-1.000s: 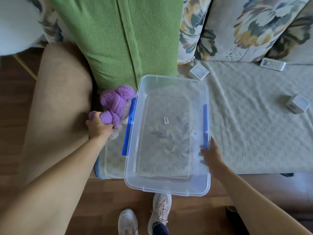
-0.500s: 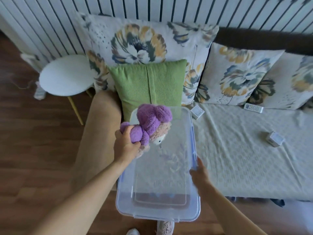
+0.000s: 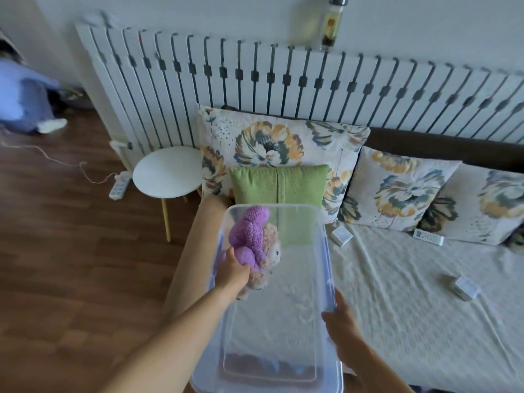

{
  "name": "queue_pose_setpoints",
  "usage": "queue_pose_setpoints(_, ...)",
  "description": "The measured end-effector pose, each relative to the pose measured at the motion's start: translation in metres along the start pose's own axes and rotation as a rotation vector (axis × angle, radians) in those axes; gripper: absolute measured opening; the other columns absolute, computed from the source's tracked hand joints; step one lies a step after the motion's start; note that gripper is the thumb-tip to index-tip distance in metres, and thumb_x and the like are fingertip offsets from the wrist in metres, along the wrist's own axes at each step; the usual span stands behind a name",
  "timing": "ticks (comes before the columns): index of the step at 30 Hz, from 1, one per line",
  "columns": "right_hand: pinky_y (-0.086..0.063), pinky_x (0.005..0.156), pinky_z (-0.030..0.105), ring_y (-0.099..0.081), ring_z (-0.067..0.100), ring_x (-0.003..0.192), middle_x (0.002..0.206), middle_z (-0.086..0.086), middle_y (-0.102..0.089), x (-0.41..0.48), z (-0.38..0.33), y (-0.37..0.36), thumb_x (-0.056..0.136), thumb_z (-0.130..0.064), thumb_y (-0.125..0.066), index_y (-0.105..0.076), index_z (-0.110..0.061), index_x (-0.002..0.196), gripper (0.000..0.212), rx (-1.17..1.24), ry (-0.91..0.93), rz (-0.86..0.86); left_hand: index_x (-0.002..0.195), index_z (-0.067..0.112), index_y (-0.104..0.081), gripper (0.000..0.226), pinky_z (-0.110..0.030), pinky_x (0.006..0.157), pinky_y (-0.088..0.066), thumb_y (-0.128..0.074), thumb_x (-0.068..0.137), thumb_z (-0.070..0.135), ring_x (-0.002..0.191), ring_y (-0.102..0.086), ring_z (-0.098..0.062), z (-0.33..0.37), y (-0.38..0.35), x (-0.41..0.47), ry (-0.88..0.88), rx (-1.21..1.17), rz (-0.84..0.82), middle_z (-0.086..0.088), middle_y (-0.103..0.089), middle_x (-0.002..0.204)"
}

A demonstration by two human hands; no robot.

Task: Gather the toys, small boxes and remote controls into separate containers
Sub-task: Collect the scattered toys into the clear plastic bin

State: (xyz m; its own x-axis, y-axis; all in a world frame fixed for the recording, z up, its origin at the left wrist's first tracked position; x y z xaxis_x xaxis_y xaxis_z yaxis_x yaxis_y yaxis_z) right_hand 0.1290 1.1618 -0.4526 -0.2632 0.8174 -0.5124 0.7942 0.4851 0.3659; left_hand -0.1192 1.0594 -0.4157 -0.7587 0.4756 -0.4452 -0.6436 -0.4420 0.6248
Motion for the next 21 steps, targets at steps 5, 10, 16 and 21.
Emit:
queue_pose_setpoints(5,-0.032,0.045,0.023,-0.039,0.015,0.054,0.068,0.000,-0.044,-0.021,-0.011,0.000,0.084,0.013,-0.044,-0.045,-0.039,0.129,0.069,0.060,-0.017,-0.004,0.147,0.014,-0.029,0.060,-0.033,0.100,-0.039,-0.050,0.092,0.017,0.124,-0.049,-0.029,-0.004,0.035,-0.023,-0.152,0.043,0.107,-0.013,-0.048,0.138)
queue_pose_setpoints(10,-0.031,0.054,0.026,-0.041,0.019,0.060,0.077,0.006,-0.046,-0.034,-0.007,0.005,0.084,0.013,-0.046,-0.047,-0.029,0.134,0.065,0.151,-0.059,-0.021,0.144,0.007,-0.036,0.064,-0.033,0.107,-0.032,-0.062,0.085,0.014,0.132,-0.041,-0.029,-0.031,0.067,-0.038,-0.221,0.006,0.255,-0.015,-0.044,0.144)
queue_pose_setpoints(16,-0.032,0.055,0.026,-0.041,0.018,0.060,0.078,0.003,-0.049,-0.049,0.003,0.021,0.085,0.012,-0.047,-0.047,-0.030,0.137,0.066,0.196,-0.074,0.005,0.149,0.023,-0.026,0.079,-0.032,0.108,-0.033,-0.062,0.082,0.002,0.136,-0.035,-0.016,-0.072,0.030,-0.039,0.015,-0.407,-0.137,0.002,-0.034,0.150)
queue_pose_setpoints(21,-0.034,0.052,0.026,-0.043,0.016,0.060,0.081,0.003,-0.050,-0.061,0.019,0.052,0.087,0.012,-0.045,-0.043,-0.028,0.139,0.066,0.188,-0.087,0.037,0.147,0.023,-0.033,0.078,-0.035,0.109,-0.034,-0.043,0.081,-0.019,0.136,-0.036,-0.018,-0.062,0.001,-0.044,0.002,-0.439,-0.208,0.003,-0.038,0.149)
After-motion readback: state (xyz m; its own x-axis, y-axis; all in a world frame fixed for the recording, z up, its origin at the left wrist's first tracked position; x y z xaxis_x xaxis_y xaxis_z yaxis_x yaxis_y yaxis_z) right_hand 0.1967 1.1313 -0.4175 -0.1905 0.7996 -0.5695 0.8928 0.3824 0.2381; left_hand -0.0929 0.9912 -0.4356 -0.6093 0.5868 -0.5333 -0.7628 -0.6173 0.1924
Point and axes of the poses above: each hand's wrist, its own x-axis towards the middle knuckle, its own y-axis out of the back of the hand, z = x × y, the point moved 5 cm from there along x, towards the middle knuckle
